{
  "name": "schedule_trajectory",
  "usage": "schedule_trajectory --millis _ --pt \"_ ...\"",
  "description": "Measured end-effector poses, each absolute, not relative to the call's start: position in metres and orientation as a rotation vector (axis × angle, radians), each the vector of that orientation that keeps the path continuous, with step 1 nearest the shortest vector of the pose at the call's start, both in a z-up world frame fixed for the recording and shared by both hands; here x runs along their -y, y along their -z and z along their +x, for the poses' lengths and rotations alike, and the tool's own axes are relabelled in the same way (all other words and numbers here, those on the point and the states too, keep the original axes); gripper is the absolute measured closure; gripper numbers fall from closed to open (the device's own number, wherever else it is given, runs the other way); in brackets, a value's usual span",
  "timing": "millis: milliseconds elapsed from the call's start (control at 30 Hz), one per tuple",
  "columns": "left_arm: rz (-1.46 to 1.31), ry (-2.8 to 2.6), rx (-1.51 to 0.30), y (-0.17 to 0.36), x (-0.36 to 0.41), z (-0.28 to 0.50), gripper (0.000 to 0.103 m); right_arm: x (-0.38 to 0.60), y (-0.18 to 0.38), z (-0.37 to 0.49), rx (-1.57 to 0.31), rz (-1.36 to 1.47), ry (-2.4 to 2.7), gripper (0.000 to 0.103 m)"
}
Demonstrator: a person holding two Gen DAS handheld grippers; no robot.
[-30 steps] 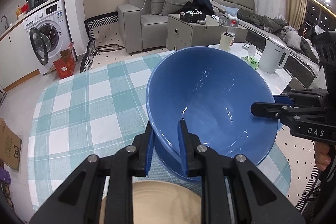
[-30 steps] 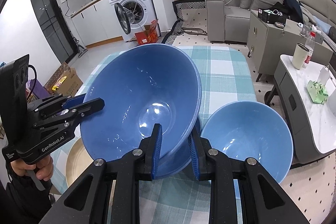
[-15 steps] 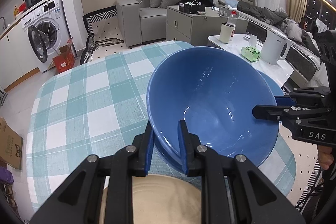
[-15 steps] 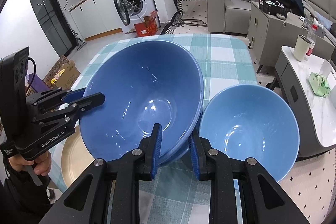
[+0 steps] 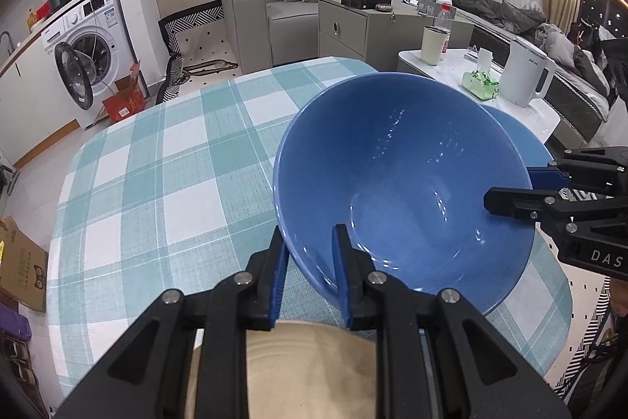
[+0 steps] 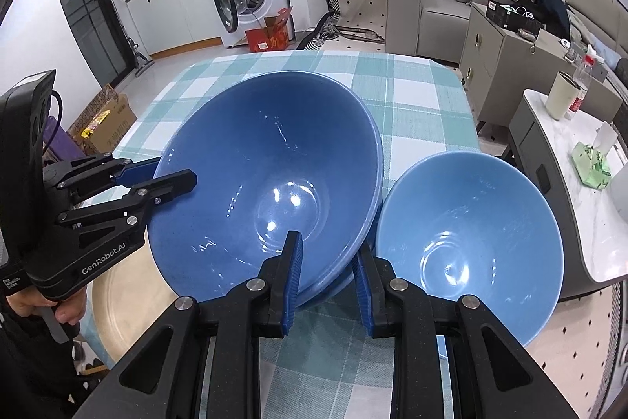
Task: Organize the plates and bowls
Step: 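Lower the blue bowl onto the tablecloth and open both grippers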
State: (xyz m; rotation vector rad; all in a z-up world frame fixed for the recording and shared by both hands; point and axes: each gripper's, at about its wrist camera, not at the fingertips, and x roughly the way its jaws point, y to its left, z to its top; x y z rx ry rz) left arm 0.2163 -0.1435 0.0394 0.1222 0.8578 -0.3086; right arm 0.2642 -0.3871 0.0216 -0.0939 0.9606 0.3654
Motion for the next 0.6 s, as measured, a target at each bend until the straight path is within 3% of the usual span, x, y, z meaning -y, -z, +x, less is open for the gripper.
schedule_trajectory --millis 600 --pt "0.125 0.295 -0.886 -0.029 0.138 0.219 0.084 0.367 -0.014 0.265 -0.971 -0.180 -0.345 0.075"
